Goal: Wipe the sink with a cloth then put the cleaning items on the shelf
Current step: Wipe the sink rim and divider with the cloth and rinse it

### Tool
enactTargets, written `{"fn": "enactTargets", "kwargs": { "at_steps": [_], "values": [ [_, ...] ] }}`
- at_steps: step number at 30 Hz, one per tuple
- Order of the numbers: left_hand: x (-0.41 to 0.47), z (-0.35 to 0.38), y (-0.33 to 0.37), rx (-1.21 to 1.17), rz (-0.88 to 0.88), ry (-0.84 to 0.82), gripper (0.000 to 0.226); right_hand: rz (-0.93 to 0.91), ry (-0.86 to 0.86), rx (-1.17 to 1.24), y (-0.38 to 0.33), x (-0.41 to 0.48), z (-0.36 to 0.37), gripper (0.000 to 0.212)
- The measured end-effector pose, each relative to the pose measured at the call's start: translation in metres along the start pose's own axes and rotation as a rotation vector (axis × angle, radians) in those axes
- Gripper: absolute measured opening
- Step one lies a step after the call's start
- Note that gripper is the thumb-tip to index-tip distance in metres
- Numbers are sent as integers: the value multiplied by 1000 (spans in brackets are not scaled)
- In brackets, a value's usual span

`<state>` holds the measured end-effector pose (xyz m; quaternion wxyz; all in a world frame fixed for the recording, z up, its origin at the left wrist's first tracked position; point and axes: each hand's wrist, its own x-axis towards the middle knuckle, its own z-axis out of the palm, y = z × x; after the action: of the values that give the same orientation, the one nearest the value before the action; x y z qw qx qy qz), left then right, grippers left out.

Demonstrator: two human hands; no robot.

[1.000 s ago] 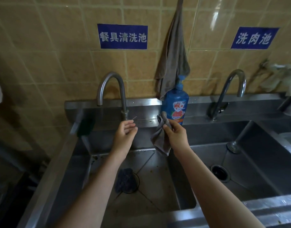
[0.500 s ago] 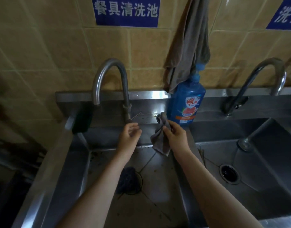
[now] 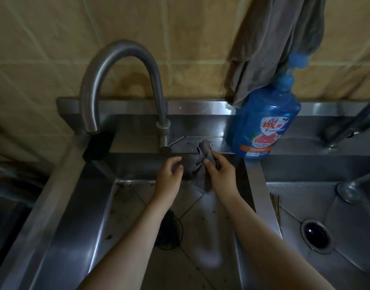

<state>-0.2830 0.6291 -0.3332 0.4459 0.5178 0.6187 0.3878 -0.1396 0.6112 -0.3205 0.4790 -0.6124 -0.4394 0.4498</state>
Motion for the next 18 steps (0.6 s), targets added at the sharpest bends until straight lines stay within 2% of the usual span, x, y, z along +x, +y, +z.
{"fn": "enactTargets", "kwargs": {
  "at_steps": [7,12,14,18],
  "values": [
    [28,13,-32,127,11,-64,34,46,73,-169,27,34,24,39],
    [41,13,-44,232,157,-83,42,-120,82,-382,31,60,39,31],
    [46,12,-47,289,207,-64,45,-218,144,-467,32,73,50,33],
    [57,14,-54,367,199,-87,50,-241,177,-589,32,88,61,35]
  ]
}}
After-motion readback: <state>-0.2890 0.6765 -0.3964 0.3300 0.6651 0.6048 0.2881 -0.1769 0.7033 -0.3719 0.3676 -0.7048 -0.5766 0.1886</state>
